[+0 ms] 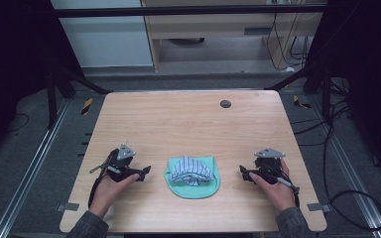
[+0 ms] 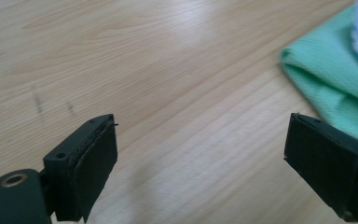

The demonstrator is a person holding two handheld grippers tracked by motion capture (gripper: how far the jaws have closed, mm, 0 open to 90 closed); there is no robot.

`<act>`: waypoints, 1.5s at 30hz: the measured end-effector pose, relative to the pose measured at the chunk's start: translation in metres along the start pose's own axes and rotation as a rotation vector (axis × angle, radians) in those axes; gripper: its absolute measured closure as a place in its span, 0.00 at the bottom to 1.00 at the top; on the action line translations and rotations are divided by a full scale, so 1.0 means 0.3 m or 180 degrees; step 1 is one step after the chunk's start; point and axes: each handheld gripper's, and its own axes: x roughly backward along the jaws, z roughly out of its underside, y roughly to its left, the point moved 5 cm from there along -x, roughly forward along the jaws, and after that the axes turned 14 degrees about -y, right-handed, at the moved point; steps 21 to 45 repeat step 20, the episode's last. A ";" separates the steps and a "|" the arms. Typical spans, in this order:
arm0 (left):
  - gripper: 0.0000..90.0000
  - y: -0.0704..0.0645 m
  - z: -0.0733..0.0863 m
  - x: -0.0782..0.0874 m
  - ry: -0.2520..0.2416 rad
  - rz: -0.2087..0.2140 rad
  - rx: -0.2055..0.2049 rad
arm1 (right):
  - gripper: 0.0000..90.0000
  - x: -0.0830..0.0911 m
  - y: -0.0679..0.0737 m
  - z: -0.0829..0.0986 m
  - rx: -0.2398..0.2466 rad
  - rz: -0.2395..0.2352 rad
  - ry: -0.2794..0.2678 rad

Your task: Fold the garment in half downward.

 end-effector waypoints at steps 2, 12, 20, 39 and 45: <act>0.10 0.027 0.007 -0.004 -0.0009 -0.0074 0.0066 | 0.09 -0.014 -0.022 0.006 -0.0095 0.0098 0.0021; 0.10 0.079 0.037 -0.050 -0.0005 -0.0286 0.0236 | 0.06 -0.078 -0.027 0.004 -0.0170 0.0220 0.0089; 0.04 0.075 0.066 -0.080 0.0126 -0.0318 0.0263 | 0.00 -0.095 -0.019 0.000 -0.0241 0.0332 0.0144; 0.04 0.075 0.066 -0.080 0.0126 -0.0318 0.0263 | 0.00 -0.095 -0.019 0.000 -0.0241 0.0332 0.0144; 0.04 0.075 0.066 -0.080 0.0126 -0.0318 0.0263 | 0.00 -0.095 -0.019 0.000 -0.0241 0.0332 0.0144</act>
